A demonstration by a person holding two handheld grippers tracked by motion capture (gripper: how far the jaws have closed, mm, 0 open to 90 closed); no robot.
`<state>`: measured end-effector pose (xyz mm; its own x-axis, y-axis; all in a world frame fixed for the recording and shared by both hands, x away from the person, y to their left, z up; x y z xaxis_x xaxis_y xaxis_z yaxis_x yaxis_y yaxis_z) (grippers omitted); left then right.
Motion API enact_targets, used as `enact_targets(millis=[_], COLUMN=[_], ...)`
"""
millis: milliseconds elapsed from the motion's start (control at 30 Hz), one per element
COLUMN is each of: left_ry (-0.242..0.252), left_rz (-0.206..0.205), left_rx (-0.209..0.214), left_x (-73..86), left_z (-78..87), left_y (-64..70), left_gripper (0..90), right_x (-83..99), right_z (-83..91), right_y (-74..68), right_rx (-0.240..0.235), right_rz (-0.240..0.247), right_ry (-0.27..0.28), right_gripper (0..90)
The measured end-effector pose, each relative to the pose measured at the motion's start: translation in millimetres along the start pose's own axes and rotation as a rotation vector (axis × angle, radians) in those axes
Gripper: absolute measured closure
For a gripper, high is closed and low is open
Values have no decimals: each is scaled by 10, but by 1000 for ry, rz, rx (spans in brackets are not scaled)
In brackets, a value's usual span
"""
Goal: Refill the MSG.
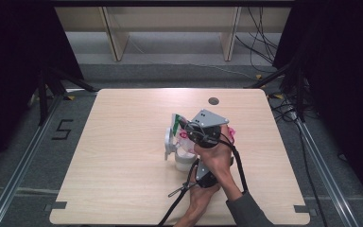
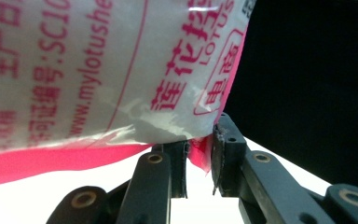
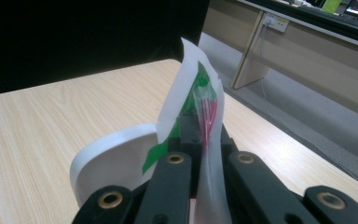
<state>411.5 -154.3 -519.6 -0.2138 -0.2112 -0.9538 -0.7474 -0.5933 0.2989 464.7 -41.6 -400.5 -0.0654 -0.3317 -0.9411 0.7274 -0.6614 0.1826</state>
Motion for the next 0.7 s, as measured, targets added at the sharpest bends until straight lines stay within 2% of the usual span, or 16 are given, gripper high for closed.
enact_targets(millis=[67,133,167,200,233,267,300,367,400,433,500,533,600,633,700], left_ry=[-12,-3,-4,-11,-20,-17,-16,-11,-13,-12,-16,-15,-27,-26,-17], left_rz=[-10,4,4,-5,-13,-1,2,-3,-5,0,0,-3,-10,-1,-3], left_rx=[-1,-3,0,3,3,4,-10,5,4,7,-9,-7,-7,-6,-6], left_x=[10,2,4,13,21,18,14,12,14,13,10,12,29,29,15], left_z=[4,-8,-10,-7,-7,-10,-9,-13,-13,-15,-13,-17,-17,-19,-19], left_y=[-12,-7,-2,-6,-16,-11,-16,-9,-13,-12,-18,-16,-26,-19,-17], left_gripper=[775,775,774,774,774,774,774,774,774,775,774,774,774,774,774], right_x=[7,1,12,25,12,17,30,23,32,20,15,26,31,39,33], right_z=[8,-3,0,-1,-9,-12,-11,-7,-9,-8,-14,-12,-26,-30,-31], right_y=[-24,-1,-1,-23,11,8,-5,12,-18,11,11,-4,19,13,11], right_rx=[-15,1,-4,-11,2,-5,-7,-1,-15,-1,3,-11,-3,7,1], right_rz=[-17,2,10,-10,12,11,-7,7,-16,8,10,7,22,7,21], right_ry=[-14,-3,-15,-24,-9,-10,-19,-16,-25,-15,-9,-23,-19,-19,-19], right_gripper=[897,897,897,897,897,897,897,897,897,897,897,897,897,897,897])
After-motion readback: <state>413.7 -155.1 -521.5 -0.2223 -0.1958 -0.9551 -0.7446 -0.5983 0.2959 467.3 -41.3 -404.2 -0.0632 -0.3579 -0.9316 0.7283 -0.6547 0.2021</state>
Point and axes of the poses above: each handheld gripper's, and its own axes: z roughly backward along the jaws, x roughly out of its underside, y roughly to its right, the point moved 10 cm from there along -z, roughly forward along the jaws, and after that the axes turned 5 degrees about y, right-handed, at the moved point
